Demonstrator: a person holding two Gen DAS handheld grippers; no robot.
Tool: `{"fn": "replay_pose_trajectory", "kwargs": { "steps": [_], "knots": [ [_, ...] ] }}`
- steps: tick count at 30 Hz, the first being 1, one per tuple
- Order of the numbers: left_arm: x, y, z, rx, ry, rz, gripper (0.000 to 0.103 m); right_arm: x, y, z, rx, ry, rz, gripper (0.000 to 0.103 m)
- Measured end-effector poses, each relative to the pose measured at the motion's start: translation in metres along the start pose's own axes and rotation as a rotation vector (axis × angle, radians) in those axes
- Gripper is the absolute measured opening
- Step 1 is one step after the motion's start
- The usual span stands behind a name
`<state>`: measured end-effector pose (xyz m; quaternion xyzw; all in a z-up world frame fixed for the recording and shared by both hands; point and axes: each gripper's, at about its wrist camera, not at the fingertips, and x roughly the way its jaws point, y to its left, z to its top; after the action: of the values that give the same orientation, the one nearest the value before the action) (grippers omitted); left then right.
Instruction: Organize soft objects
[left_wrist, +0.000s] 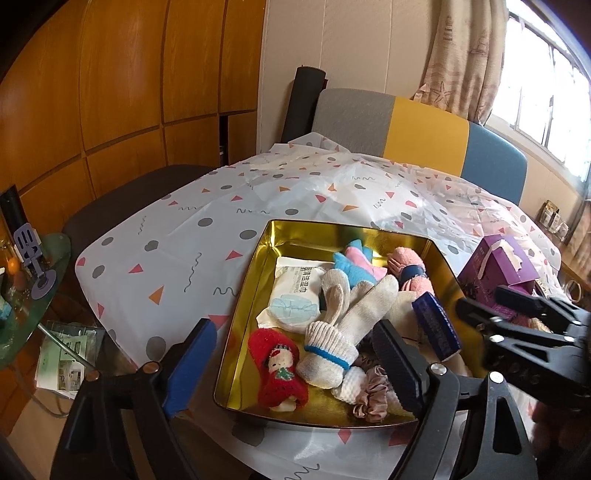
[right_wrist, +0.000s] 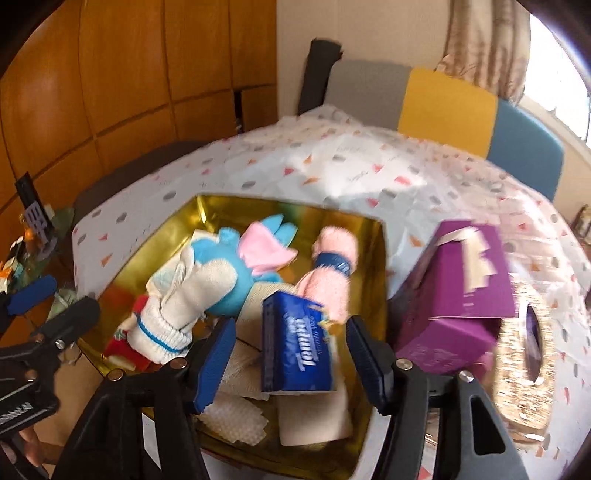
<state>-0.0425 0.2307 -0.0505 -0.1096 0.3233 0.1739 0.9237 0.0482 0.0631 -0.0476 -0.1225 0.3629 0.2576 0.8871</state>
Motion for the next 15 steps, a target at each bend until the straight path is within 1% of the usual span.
{"fn": "replay_pose_trajectory", "kwargs": {
  "steps": [2,3,6,9,12,15],
  "knots": [
    [-0.002,-0.003,0.000,0.001,-0.002,0.002,0.093,-0.013,-0.004,-0.002,0.024,-0.036,-0.051,0.063],
    [-0.004,-0.006,-0.001,0.002,-0.005,0.002,0.096,-0.019,-0.006,-0.004,0.049,-0.045,-0.082,0.064],
    [-0.010,-0.015,-0.003,0.014,-0.022,-0.006,0.102,-0.033,-0.019,-0.012,0.119,-0.059,-0.136,0.064],
    [-0.015,-0.026,-0.007,0.032,-0.030,-0.016,0.103,-0.043,-0.032,-0.024,0.175,-0.067,-0.188,0.064],
    [-0.016,-0.035,-0.009,0.044,-0.018,-0.029,0.103,-0.048,-0.042,-0.036,0.211,-0.053,-0.202,0.064],
    [-0.018,-0.040,-0.011,0.049,-0.017,-0.021,0.103,-0.051,-0.049,-0.044,0.233,-0.056,-0.228,0.064]
  ]
}}
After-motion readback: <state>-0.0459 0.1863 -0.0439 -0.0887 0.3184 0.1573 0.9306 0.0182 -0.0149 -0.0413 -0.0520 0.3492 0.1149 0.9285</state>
